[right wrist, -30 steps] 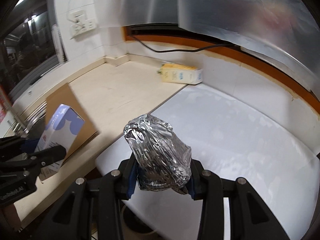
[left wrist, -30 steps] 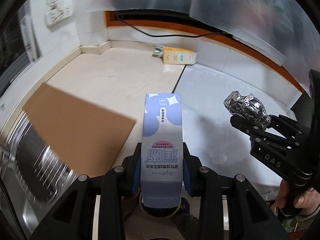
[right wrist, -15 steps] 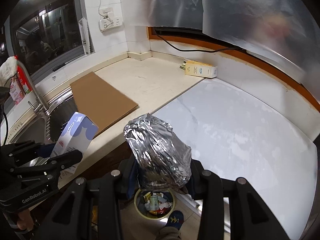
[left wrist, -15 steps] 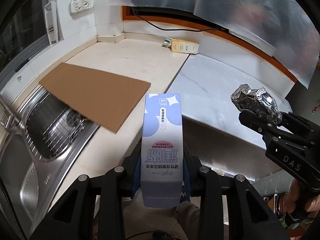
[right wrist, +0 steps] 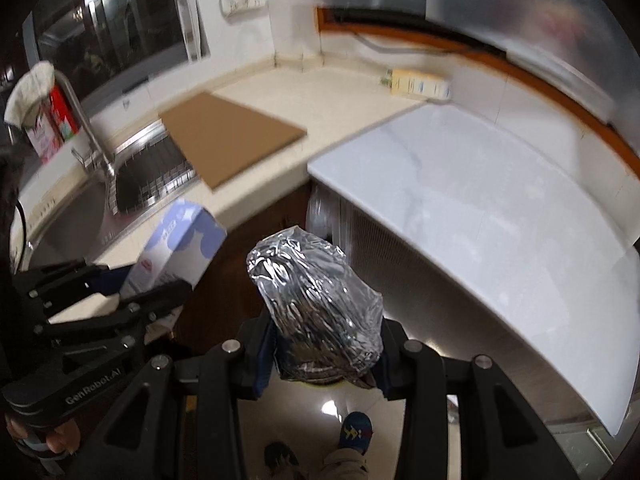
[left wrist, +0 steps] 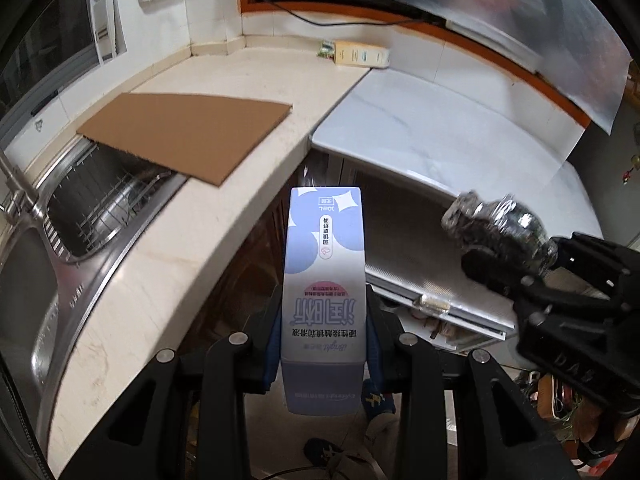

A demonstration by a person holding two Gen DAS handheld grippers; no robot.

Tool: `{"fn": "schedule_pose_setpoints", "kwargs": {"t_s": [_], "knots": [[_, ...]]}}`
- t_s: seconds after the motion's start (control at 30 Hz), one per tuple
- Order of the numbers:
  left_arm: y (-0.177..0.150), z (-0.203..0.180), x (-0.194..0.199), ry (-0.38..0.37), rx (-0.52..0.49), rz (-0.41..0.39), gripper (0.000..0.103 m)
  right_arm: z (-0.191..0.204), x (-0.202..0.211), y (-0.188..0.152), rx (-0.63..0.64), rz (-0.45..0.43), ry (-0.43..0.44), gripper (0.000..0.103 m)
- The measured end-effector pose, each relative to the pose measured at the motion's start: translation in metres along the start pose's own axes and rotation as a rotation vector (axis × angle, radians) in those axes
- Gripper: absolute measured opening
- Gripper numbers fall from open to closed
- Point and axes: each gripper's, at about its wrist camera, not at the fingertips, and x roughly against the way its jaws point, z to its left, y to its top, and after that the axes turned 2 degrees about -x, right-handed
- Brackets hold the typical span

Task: Collect trash
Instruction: 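Carry the carton and foil ball down over the floor bin, then open the left tool while the right tool opens, dropping both items into the bin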

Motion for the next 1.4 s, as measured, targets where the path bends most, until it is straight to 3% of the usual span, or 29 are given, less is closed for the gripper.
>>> {"fn": "schedule_pose_setpoints", "kwargs": {"t_s": [0.3, 0.53, 0.7, 1.0, 1.27, 1.37, 1.4], "knots": [[-0.025, -0.011, -0.054, 0.021, 0.042, 0.065, 0.033, -0.015, -0.069, -0.039, 0.043, 0.171, 0.029, 0.040], [-0.056, -0.021, -0.121, 0.032, 0.084, 0.119, 0.033, -0.028, -0.133, -0.074, 0.080, 0.287, 0.036, 0.040], [-0.074, -0.017, -0.161, 0.026, 0.144, 0.143, 0.033, -0.035, -0.171, -0.091, 0.114, 0.325, 0.044, 0.040], [-0.092, 0.002, -0.229, 0.005, 0.240, 0.182, 0.033, -0.054, -0.233, -0.104, 0.068, 0.354, 0.073, 0.040], [-0.090, 0.011, -0.270, 0.025, 0.230, 0.209, 0.034, -0.072, -0.273, -0.108, 0.020, 0.380, 0.084, 0.040], [-0.086, 0.014, -0.289, 0.028, 0.228, 0.222, 0.039, -0.074, -0.285, -0.107, 0.019, 0.390, 0.090, 0.040], [-0.086, 0.015, -0.297, 0.022, 0.233, 0.234, 0.047, -0.074, -0.289, -0.107, 0.023, 0.392, 0.092, 0.040]]}}
